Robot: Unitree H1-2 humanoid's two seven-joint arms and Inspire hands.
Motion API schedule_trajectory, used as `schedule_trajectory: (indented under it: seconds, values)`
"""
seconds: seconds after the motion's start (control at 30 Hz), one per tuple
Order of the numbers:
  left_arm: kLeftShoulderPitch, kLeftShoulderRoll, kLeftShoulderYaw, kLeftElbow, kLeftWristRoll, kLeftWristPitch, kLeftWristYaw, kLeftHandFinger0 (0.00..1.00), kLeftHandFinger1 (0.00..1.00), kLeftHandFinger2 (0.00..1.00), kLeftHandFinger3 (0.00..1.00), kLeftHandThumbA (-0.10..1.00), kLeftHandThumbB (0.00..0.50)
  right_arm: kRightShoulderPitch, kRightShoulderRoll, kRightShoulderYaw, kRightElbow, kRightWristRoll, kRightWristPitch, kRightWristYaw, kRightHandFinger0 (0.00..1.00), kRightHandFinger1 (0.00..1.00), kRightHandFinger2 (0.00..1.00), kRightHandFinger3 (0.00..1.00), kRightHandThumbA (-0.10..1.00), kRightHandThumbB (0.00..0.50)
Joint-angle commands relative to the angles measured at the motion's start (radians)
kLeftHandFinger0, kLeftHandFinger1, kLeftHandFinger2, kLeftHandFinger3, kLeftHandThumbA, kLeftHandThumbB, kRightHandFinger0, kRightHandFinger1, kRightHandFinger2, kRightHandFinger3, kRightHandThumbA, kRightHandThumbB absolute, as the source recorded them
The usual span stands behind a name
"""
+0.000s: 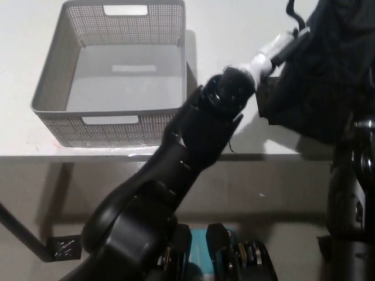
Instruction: Use both hands to pick up a lunch bag on the right hand side and place it into a container on the left hand side
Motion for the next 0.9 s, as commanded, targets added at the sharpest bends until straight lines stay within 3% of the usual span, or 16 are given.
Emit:
schedule_trajectory:
  seconds: [0.0, 0.07, 0.17, 0.33, 0.4, 0.5, 0.57, 0.67, 0.8, 0.87]
  values:
    - [-0.049, -0.007, 0.032, -0.138, -0.044, -0.021, -0.061, 1.0, 1.0, 1.0, 1.0, 1.0, 0.338, -0.155, 0.065, 0.109, 0.026, -0.052, 0.056, 0.029, 1.0, 1.0, 1.0, 1.0, 1.0, 0.187]
    - [-0.02, 0.031, 0.038, -0.218, -0.034, 0.012, -0.069, 1.0, 1.0, 1.0, 1.0, 1.0, 0.312, -0.184, 0.08, 0.131, 0.062, -0.056, 0.026, 0.047, 1.0, 1.0, 1.0, 1.0, 1.0, 0.169]
    - [-0.001, 0.088, 0.066, -0.303, -0.033, 0.063, -0.056, 1.0, 1.0, 1.0, 1.0, 1.0, 0.332, -0.265, 0.113, 0.149, 0.158, -0.066, -0.014, 0.045, 1.0, 1.0, 1.0, 1.0, 1.0, 0.128]
    - [0.039, 0.155, 0.128, -0.427, -0.063, 0.131, -0.05, 1.0, 1.0, 1.0, 1.0, 1.0, 0.311, -0.367, 0.136, 0.195, 0.278, -0.08, -0.02, 0.078, 1.0, 1.0, 1.0, 1.0, 1.0, 0.133]
    - [0.044, 0.191, 0.16, -0.489, -0.075, 0.162, -0.048, 1.0, 1.0, 1.0, 1.0, 1.0, 0.297, -0.434, 0.144, 0.214, 0.348, -0.091, -0.059, 0.097, 1.0, 1.0, 1.0, 1.0, 1.0, 0.104]
    - [0.039, 0.221, 0.216, -0.533, -0.112, 0.174, -0.045, 1.0, 1.0, 1.0, 1.0, 1.0, 0.293, -0.508, 0.147, 0.244, 0.41, -0.105, -0.071, 0.118, 1.0, 1.0, 1.0, 1.0, 1.0, 0.112]
    - [0.032, 0.233, 0.242, -0.534, -0.138, 0.12, -0.057, 1.0, 1.0, 1.0, 1.0, 1.0, 0.248, -0.551, 0.148, 0.255, 0.44, -0.121, -0.084, 0.102, 1.0, 1.0, 1.0, 1.0, 1.0, 0.108]
    - [0.034, 0.246, 0.261, -0.593, -0.122, 0.184, -0.033, 1.0, 1.0, 1.0, 1.0, 1.0, 0.311, -0.588, 0.148, 0.276, 0.458, -0.131, -0.077, 0.104, 1.0, 1.0, 1.0, 1.0, 1.0, 0.129]
    - [0.041, 0.249, 0.304, -0.694, -0.145, 0.25, -0.028, 1.0, 1.0, 1.0, 1.0, 1.0, 0.331, -0.617, 0.159, 0.308, 0.431, -0.164, -0.061, 0.08, 1.0, 1.0, 1.0, 1.0, 1.0, 0.157]
    - [0.039, 0.259, 0.298, -0.716, -0.135, 0.215, -0.044, 1.0, 1.0, 1.0, 1.0, 1.0, 0.277, -0.624, 0.162, 0.317, 0.418, -0.168, -0.064, 0.077, 1.0, 1.0, 1.0, 1.0, 1.0, 0.152]
